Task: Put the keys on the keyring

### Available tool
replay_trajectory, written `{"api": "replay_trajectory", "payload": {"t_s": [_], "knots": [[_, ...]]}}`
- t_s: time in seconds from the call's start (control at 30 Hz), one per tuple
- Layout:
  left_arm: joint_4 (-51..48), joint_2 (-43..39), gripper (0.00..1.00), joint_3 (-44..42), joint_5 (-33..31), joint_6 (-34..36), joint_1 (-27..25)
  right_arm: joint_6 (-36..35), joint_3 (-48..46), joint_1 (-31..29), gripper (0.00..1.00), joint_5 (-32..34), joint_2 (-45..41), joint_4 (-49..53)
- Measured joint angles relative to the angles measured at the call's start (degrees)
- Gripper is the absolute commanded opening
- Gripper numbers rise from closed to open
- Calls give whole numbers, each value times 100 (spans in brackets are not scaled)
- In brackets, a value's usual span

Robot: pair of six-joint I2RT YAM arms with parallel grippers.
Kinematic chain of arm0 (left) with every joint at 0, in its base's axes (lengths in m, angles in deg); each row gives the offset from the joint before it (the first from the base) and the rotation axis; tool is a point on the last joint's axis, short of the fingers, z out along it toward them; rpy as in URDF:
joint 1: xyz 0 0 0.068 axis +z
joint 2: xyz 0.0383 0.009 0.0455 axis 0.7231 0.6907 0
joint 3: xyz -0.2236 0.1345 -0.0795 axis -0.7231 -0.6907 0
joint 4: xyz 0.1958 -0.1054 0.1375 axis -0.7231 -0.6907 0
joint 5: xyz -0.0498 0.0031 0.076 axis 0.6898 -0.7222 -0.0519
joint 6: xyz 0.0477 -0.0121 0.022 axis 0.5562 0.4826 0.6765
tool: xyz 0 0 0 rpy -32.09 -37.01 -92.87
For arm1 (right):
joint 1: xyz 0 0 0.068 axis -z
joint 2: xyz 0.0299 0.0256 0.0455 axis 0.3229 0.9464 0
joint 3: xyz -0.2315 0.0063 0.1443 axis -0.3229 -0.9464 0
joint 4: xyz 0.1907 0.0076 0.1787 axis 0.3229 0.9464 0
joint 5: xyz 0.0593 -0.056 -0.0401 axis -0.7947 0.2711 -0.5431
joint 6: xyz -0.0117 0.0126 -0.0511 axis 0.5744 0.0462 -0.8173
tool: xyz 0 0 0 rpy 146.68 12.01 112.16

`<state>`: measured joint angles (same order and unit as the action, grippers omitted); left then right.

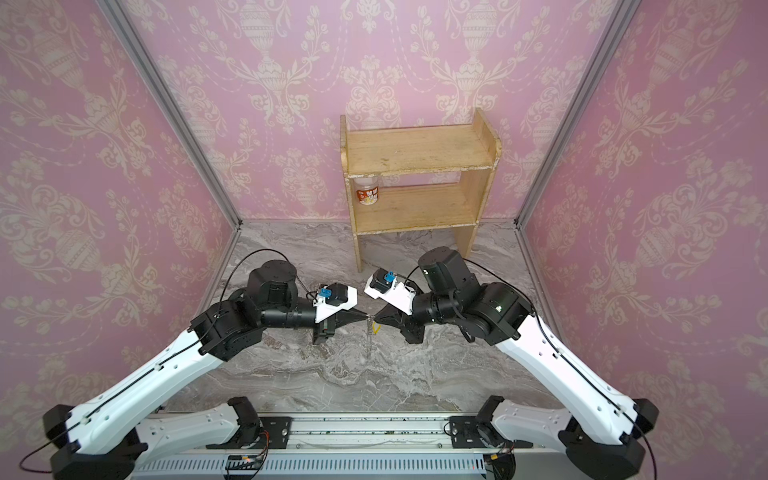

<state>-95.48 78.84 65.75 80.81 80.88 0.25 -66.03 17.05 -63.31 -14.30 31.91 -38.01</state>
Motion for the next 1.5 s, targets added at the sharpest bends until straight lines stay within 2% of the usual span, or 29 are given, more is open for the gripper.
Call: {"api": "replay_trajectory", "payload": {"t_s": [0.57, 0.87, 1.5], "knots": [[-323, 251, 0, 83, -457, -39, -28, -146, -94, -256, 0, 175, -79, -20], [-35, -201, 0, -188, -509, -46, -28, -63, -514, 55, 0, 350, -380, -136], [133, -197, 0, -188, -509, -120, -28, 372, -651, 59, 0, 337, -330, -778]]}}
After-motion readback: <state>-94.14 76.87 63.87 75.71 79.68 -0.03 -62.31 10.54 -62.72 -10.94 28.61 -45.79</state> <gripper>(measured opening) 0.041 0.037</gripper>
